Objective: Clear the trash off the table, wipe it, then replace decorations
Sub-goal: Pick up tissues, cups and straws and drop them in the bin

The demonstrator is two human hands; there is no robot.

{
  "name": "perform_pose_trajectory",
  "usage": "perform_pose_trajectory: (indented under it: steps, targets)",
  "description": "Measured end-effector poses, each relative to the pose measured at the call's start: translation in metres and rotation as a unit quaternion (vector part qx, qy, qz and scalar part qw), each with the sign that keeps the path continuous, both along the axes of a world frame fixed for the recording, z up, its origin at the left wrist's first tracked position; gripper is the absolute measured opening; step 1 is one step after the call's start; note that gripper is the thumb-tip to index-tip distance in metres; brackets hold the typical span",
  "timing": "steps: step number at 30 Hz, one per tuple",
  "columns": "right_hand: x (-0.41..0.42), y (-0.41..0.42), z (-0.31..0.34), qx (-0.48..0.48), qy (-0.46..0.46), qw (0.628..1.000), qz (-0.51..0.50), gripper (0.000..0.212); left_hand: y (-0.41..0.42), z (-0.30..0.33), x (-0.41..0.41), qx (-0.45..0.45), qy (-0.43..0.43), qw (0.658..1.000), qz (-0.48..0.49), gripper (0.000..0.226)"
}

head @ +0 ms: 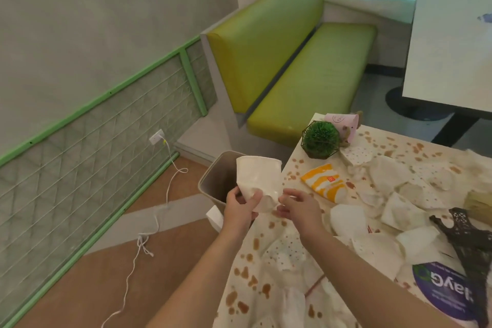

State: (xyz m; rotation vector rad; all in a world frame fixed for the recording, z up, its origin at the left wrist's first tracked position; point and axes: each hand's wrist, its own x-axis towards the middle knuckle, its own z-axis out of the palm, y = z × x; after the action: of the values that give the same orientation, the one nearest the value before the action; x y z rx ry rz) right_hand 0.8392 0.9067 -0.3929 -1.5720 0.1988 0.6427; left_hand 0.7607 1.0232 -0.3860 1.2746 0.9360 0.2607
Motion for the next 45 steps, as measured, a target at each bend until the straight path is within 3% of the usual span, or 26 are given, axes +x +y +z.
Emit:
perform_pose_trajectory:
  steps: [11, 15, 18, 21, 24, 28, 31, 34, 40, 42, 45]
  targets:
    - [0.031, 0.019, -0.029, -0.043, -0.008, 0.998, -0.035, 0.018, 0.093, -0.025, 0.038, 0.159, 0.137, 0.977, -0.024, 0.053]
    - [0.034, 0.027, -0.023, -0.048, -0.011, 0.997, -0.067, 0.018, 0.12, -0.032, 0.054, 0.169, 0.187, 0.965, -0.067, 0.053]
    - [0.03, 0.031, -0.02, -0.054, -0.015, 0.995, -0.086, 0.018, 0.135, -0.042, 0.059, 0.154, 0.222, 0.955, -0.123, 0.07]
    - [0.029, 0.032, -0.017, -0.068, -0.02, 0.991, -0.117, 0.017, 0.14, -0.048, 0.061, 0.196, 0.252, 0.923, -0.213, 0.077]
    - [0.029, 0.028, -0.016, -0.061, -0.008, 0.987, -0.148, 0.018, 0.133, -0.051, 0.063, 0.255, 0.232, 0.899, -0.269, 0.05]
    - [0.031, 0.018, -0.016, -0.067, -0.014, 0.983, -0.169, 0.018, 0.105, -0.044, 0.074, 0.229, 0.183, 0.906, -0.306, 0.017]
    - [0.038, 0.006, -0.012, -0.095, -0.038, 0.978, -0.179, 0.012, 0.078, -0.038, 0.087, 0.202, 0.155, 0.911, -0.325, 0.017]
    - [0.053, -0.01, -0.007, -0.15, -0.077, 0.97, -0.174, 0.009, 0.052, -0.034, 0.102, 0.2, 0.149, 0.895, -0.37, 0.022]
    - [0.09, -0.046, -0.012, -0.292, -0.124, 0.942, -0.109, 0.029, 0.003, -0.035, 0.131, 0.203, 0.164, 0.848, -0.461, 0.027]
    - [0.1, -0.055, -0.021, -0.327, -0.122, 0.934, -0.071, 0.031, -0.011, -0.037, 0.138, 0.204, 0.165, 0.848, -0.46, 0.022]
    - [0.113, -0.065, -0.034, -0.395, -0.111, 0.912, 0.009, 0.045, -0.031, -0.04, 0.148, 0.197, 0.17, 0.864, -0.432, 0.036]
